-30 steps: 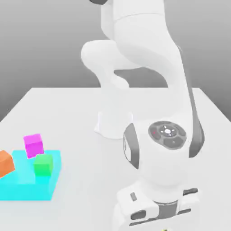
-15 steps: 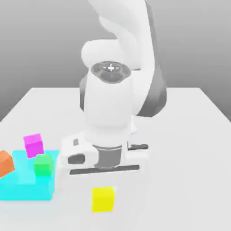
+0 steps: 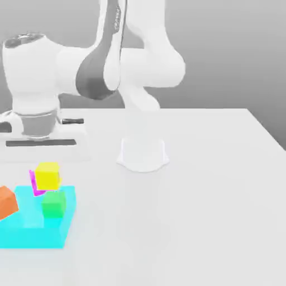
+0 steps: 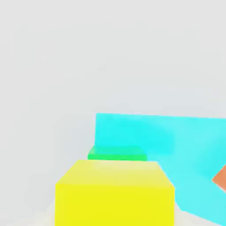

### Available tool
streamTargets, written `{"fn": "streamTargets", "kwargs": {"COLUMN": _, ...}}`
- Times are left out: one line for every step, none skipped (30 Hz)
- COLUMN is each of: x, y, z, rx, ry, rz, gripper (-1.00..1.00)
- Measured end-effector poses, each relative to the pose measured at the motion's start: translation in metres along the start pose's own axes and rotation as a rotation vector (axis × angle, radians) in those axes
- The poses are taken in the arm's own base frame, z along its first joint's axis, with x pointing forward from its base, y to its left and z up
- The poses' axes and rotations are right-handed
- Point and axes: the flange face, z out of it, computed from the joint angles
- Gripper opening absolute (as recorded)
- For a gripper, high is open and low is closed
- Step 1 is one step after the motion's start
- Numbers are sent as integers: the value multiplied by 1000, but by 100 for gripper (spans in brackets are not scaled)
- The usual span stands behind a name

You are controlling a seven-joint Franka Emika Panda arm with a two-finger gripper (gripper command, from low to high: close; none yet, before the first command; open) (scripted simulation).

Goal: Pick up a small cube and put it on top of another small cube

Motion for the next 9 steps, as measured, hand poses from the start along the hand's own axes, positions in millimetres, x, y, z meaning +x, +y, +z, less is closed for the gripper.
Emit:
{"fn": "streamTargets", "kwargs": {"x": 0, "y": 1, "z": 6, "rx": -2, "ry": 0, "rz": 1, "gripper": 100}}
{"fn": "streamTargets", "kwargs": {"x": 0, "y": 1, "z": 6, "rx": -2, "ry": 0, "rz": 1, "gripper": 100}}
{"fn": "streamTargets", "kwargs": {"x": 0, "y": 1, "z": 6, "rx": -2, "ry": 0, "rz": 1, "gripper": 100}}
{"fn": "streamTargets", "kwargs": {"x": 0, "y": 1, "z": 6, "rx": -2, "ry": 0, "rz": 1, "gripper": 100}}
{"fn": "streamTargets", "kwargs": {"x": 0, "y": 1, "z": 6, "rx": -2, "ry": 0, "rz": 1, "gripper": 100}}
{"fn": "streamTargets", "kwargs": {"x": 0, "y": 1, "z": 6, "rx": -2, "ry": 0, "rz": 1, "gripper": 100}}
{"fn": "streamTargets", "kwargs": {"x": -1, "y": 1, "z": 9, "rx": -3, "ry": 2, "rz": 2, "gripper": 100}}
{"fn": "streamTargets", "kwargs": {"x": 0, "y": 1, "z": 5, "rx": -2, "ry": 1, "rz": 1, "gripper": 100}}
{"fn": "streamTargets", "kwargs": {"x": 0, "y": 0, "z": -2, "rx": 0, "ry": 1, "rz": 0, "gripper": 100}}
